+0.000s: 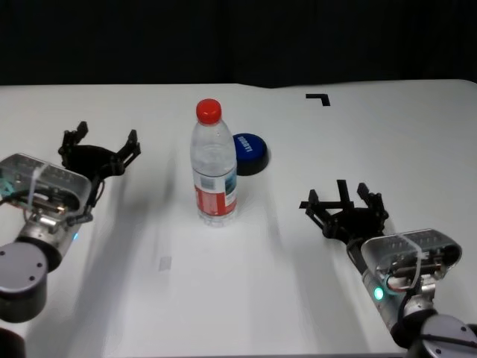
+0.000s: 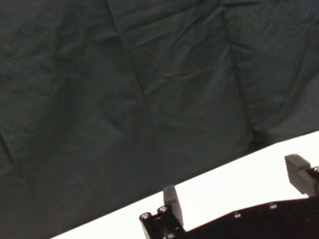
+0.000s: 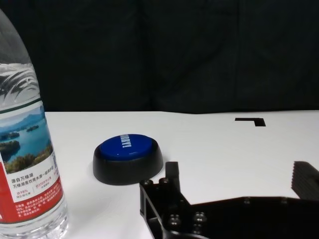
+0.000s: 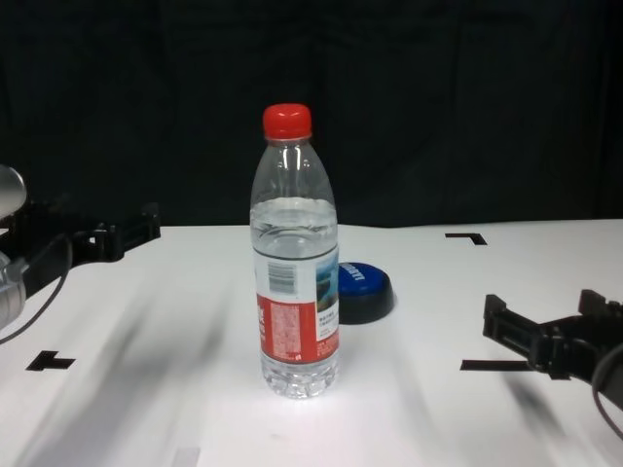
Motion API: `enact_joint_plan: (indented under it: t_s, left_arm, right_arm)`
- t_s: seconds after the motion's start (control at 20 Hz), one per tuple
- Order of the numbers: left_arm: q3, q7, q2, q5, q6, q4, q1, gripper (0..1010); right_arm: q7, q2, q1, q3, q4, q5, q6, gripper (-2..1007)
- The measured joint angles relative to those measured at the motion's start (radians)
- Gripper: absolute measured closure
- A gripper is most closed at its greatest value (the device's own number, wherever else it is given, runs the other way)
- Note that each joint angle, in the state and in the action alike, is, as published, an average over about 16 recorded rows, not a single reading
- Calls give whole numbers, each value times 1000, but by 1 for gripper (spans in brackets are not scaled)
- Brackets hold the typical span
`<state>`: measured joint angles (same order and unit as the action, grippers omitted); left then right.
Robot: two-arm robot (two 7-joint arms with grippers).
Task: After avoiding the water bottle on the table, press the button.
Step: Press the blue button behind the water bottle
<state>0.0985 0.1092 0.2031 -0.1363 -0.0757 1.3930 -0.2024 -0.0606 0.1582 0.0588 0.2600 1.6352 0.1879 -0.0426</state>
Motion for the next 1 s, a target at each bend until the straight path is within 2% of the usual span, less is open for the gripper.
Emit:
enact_joint_plan:
  t_s: [1.0]
  left_arm:
    - [-50, -30, -22, -14, 23, 95, 96, 7]
  right_arm:
    - [0, 0, 0, 0, 0, 0, 0, 2]
